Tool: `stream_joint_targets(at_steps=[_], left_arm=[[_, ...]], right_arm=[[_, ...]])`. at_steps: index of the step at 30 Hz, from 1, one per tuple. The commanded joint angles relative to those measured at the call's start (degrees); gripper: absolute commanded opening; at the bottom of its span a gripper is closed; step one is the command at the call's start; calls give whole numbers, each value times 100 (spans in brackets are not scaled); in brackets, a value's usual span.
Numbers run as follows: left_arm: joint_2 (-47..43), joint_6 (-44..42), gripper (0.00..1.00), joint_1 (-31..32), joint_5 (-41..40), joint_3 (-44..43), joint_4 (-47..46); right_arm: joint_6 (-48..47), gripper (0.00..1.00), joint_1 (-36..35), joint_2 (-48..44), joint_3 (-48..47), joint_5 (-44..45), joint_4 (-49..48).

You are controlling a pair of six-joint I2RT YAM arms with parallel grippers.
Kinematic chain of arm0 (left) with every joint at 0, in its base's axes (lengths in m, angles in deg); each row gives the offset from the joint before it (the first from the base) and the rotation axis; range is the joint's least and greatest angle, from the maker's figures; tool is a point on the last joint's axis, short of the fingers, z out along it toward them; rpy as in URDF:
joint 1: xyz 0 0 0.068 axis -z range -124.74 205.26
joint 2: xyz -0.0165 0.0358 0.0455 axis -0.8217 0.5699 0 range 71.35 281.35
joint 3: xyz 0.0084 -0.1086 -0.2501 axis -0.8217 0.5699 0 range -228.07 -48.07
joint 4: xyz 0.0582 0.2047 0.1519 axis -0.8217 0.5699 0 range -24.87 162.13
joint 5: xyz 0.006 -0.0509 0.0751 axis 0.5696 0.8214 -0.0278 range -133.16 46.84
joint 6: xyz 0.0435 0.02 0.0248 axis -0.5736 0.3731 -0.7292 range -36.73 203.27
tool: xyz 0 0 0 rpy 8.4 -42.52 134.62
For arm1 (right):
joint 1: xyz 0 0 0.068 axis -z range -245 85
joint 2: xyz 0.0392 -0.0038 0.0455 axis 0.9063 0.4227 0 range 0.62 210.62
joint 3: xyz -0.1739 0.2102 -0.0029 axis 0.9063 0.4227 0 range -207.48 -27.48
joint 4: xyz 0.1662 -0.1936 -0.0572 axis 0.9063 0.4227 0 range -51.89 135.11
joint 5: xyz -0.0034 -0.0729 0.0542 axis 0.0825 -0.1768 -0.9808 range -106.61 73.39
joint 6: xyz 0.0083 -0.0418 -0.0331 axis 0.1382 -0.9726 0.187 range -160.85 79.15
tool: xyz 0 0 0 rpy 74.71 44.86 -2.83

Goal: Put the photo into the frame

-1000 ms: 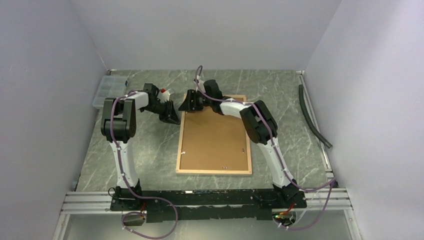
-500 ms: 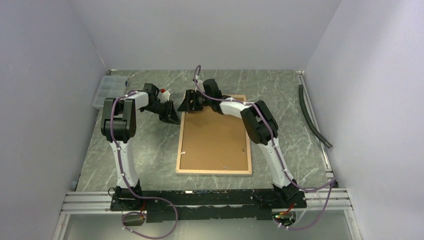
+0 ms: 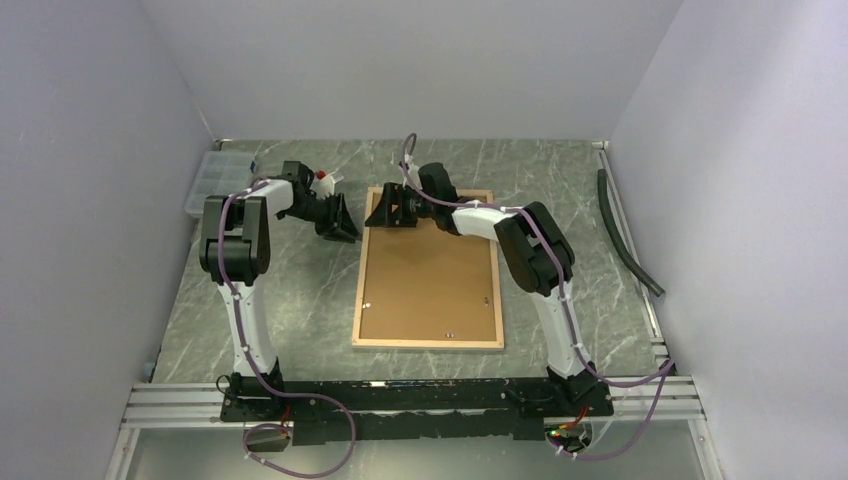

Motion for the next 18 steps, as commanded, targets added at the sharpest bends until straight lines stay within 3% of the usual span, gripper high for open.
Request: stream_joint_targets(at_steps=[1,18], left_arm=[[98,91,39,108,203,-208,-106],[302,-25,26,138,128,-57,-148]], right_arm=[[166,75,6,150,8,62,-396],[512,71,8,763,-500,61,-398]])
